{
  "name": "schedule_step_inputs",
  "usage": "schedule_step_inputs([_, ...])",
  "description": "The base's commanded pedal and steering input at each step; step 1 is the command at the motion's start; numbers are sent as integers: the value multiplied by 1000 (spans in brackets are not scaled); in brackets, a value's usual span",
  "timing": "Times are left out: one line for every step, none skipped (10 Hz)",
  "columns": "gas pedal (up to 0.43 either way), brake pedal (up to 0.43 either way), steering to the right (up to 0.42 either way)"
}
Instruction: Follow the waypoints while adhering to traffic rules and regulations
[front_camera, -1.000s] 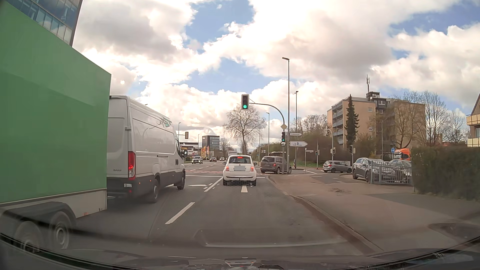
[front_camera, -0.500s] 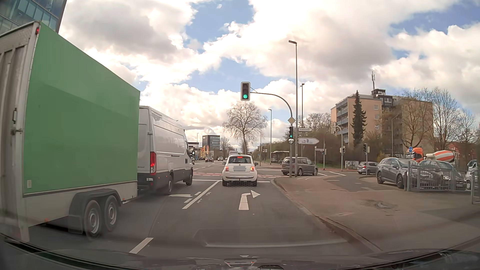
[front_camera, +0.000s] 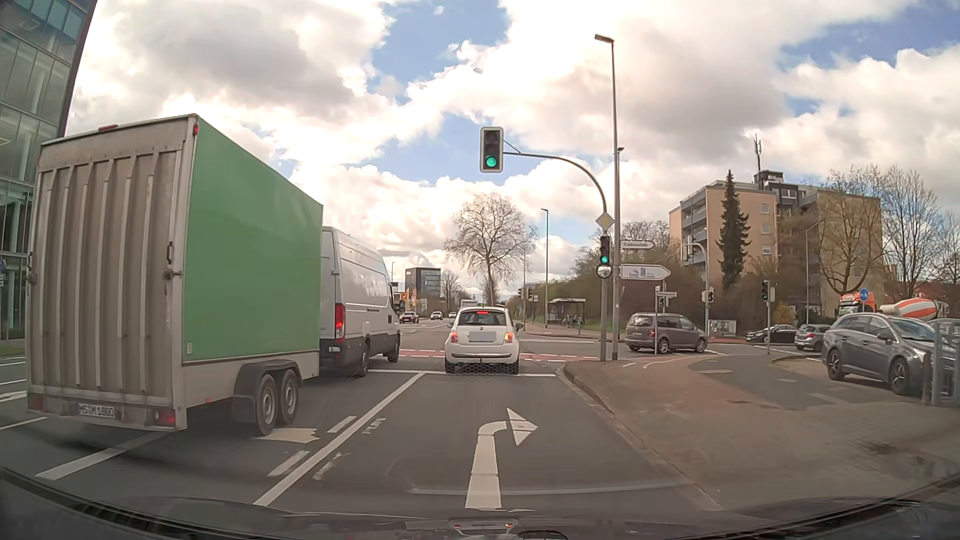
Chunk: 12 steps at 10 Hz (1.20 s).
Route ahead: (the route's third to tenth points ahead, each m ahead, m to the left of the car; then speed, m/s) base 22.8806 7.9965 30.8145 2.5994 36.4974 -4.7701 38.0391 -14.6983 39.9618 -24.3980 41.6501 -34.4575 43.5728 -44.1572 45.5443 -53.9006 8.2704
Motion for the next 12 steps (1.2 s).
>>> schedule_step_inputs([0, 0, -4])
schedule_step_inputs([0, 0, -4])
schedule_step_inputs([0, 0, -4])
schedule_step_inputs([0, 0, -4])
schedule_step_inputs([0, 0, -4])
schedule_step_inputs([0, 0, -4])
schedule_step_inputs([0, 0, -4])
schedule_step_inputs([0, 0, -4])
schedule_step_inputs([0, 0, -2])
schedule_step_inputs([0, 0, 0])
schedule_step_inputs([0, 0, 0])
schedule_step_inputs([20, 0, 0])
